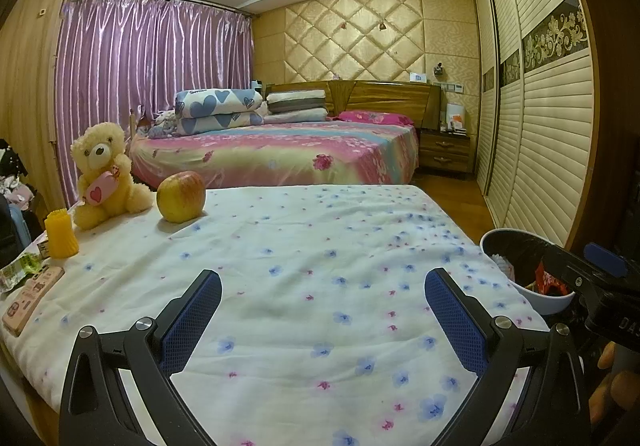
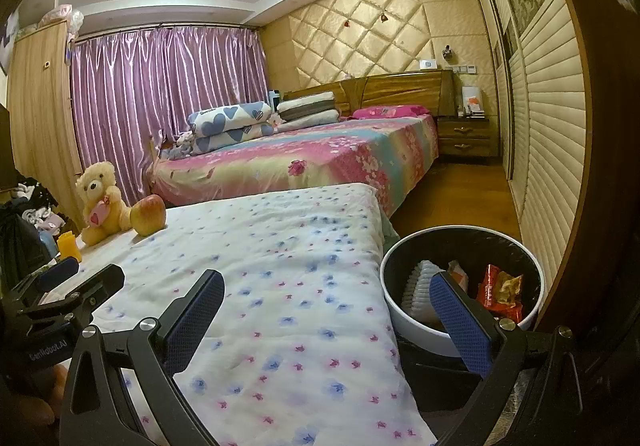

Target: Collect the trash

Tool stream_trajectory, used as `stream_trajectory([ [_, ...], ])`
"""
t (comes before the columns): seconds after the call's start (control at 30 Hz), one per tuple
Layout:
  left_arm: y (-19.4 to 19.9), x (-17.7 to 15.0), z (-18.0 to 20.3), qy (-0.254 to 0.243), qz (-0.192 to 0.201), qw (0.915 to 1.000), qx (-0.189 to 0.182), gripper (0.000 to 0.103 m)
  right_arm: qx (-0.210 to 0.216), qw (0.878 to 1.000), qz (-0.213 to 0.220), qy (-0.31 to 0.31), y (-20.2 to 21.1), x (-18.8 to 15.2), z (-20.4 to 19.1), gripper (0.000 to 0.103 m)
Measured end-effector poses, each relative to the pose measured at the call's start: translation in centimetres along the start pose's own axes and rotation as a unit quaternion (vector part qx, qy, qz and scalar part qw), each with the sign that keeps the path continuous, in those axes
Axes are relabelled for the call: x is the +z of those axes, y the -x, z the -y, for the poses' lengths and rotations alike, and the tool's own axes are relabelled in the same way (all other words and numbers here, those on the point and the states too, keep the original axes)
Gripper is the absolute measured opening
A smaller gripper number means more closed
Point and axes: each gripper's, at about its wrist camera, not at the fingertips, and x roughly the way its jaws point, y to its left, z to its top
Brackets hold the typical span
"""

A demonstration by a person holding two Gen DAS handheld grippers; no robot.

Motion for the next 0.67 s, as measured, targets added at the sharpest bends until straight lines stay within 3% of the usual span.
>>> stream_trajectory([
  [0.67,-0.72,0.27,-0.91,0.008,-0.008,0.9999,-0.003,0.102,0.007,1.0,-0.019,-0.002,-0.73,0.35,-0.35,0.103],
])
